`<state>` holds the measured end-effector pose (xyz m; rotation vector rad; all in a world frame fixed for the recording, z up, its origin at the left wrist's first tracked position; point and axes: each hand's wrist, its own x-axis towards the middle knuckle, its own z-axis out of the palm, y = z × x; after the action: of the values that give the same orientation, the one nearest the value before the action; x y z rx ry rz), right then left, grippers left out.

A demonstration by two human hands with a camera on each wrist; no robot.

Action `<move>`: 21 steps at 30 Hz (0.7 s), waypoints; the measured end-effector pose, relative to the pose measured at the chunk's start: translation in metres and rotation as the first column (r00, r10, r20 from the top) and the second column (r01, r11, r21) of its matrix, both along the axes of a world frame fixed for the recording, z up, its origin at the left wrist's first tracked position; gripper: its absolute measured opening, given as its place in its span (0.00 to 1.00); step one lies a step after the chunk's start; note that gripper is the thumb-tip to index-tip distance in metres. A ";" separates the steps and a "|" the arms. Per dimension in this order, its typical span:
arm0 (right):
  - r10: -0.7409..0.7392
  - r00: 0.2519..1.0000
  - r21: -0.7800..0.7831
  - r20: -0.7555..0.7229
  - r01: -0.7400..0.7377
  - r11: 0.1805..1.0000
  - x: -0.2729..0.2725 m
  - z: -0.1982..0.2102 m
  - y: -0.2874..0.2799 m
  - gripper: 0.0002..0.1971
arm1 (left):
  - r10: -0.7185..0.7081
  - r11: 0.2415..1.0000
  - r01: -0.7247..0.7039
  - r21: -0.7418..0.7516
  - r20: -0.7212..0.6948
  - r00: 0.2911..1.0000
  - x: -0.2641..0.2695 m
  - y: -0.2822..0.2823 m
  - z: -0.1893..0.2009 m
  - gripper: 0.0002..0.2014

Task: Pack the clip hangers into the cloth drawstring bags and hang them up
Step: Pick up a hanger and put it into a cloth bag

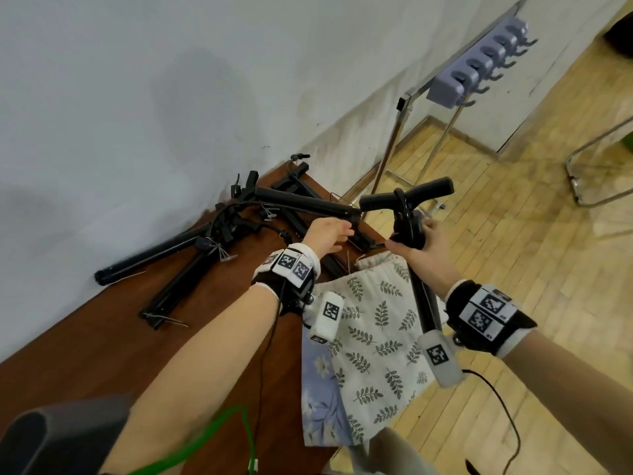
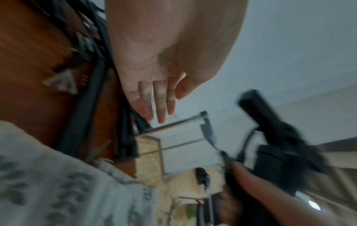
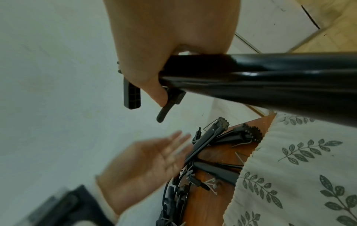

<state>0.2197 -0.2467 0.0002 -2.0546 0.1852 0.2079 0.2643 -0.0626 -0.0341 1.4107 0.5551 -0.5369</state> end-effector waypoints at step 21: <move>0.050 0.982 0.251 -0.184 -0.002 0.968 0.018 -0.001 -0.023 0.11 | -0.662 0.624 0.754 0.206 -0.375 0.649 -0.034 0.006 -0.083 0.36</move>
<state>0.2379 -0.2701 -0.0010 -1.7860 0.2366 0.4234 0.2305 -0.0570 -0.1168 1.9178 0.2669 -1.3543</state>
